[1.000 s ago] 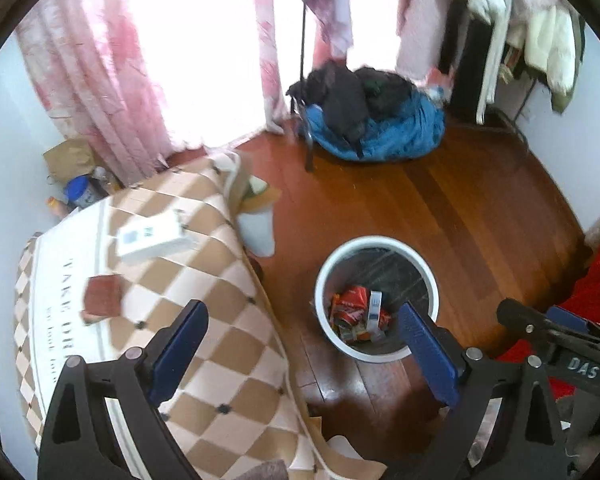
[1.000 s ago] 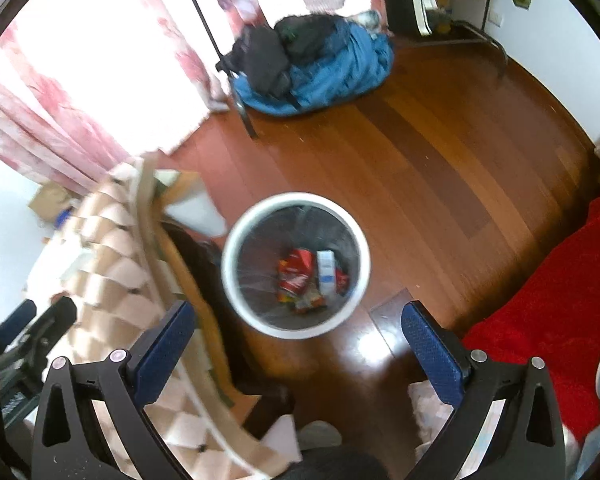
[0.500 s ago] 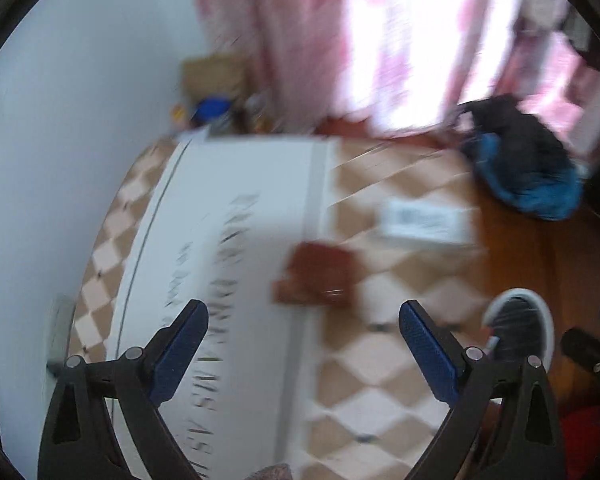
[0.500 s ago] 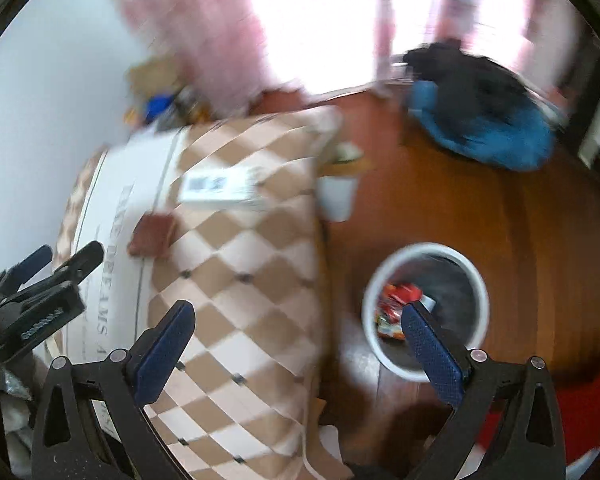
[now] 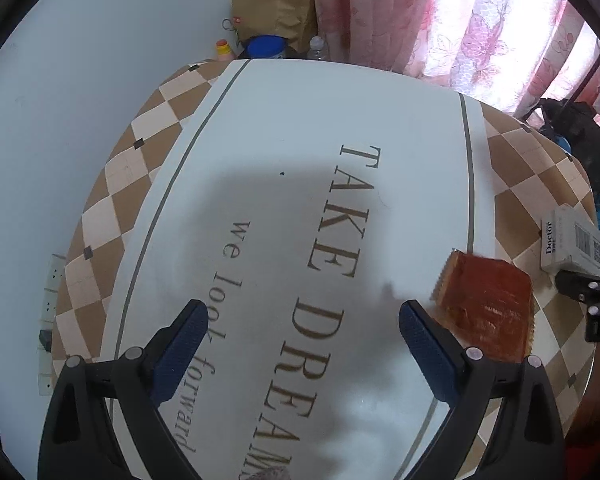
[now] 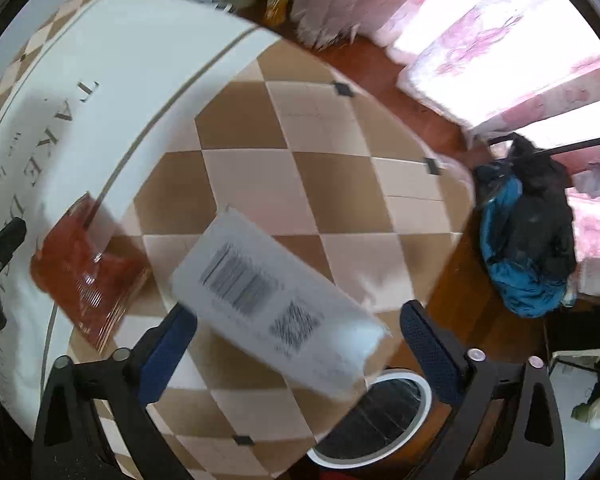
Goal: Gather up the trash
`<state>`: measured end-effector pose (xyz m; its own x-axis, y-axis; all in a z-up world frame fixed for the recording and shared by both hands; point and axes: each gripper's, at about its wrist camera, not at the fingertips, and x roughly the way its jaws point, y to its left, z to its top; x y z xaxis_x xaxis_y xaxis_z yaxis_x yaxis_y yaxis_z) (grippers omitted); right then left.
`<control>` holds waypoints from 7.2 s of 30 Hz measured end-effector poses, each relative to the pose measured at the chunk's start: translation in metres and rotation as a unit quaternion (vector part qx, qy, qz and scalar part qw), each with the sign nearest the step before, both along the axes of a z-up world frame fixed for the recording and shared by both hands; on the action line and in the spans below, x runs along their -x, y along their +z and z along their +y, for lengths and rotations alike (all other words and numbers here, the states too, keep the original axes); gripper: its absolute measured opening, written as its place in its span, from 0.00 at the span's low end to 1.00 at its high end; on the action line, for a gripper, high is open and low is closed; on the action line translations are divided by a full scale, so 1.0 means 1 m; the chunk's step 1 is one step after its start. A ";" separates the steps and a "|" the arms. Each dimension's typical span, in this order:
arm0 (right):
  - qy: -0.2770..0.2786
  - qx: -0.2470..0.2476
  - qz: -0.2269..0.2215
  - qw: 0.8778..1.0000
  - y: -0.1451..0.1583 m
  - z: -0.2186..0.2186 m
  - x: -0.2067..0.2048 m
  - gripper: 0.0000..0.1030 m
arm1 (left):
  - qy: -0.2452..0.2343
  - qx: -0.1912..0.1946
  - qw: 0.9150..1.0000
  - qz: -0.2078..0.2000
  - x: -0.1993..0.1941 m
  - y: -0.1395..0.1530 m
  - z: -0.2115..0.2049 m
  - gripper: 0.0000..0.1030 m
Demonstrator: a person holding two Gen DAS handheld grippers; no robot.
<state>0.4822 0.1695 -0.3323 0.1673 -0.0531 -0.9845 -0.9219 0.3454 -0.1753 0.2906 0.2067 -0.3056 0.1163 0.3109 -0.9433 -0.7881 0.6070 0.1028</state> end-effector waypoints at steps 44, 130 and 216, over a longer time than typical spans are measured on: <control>-0.329 -0.249 0.078 0.908 0.032 -0.145 0.044 0.48 | -0.124 -0.046 0.989 -0.064 -0.011 0.063 -0.065 0.19; -0.499 -0.257 0.020 0.827 0.133 -0.531 0.082 1.00 | -0.350 0.057 0.929 -0.107 -0.071 0.157 -0.334 1.00; -0.368 -0.380 0.036 0.848 0.357 -0.514 0.236 1.00 | -0.378 0.141 0.886 -0.230 0.058 0.312 -0.319 1.00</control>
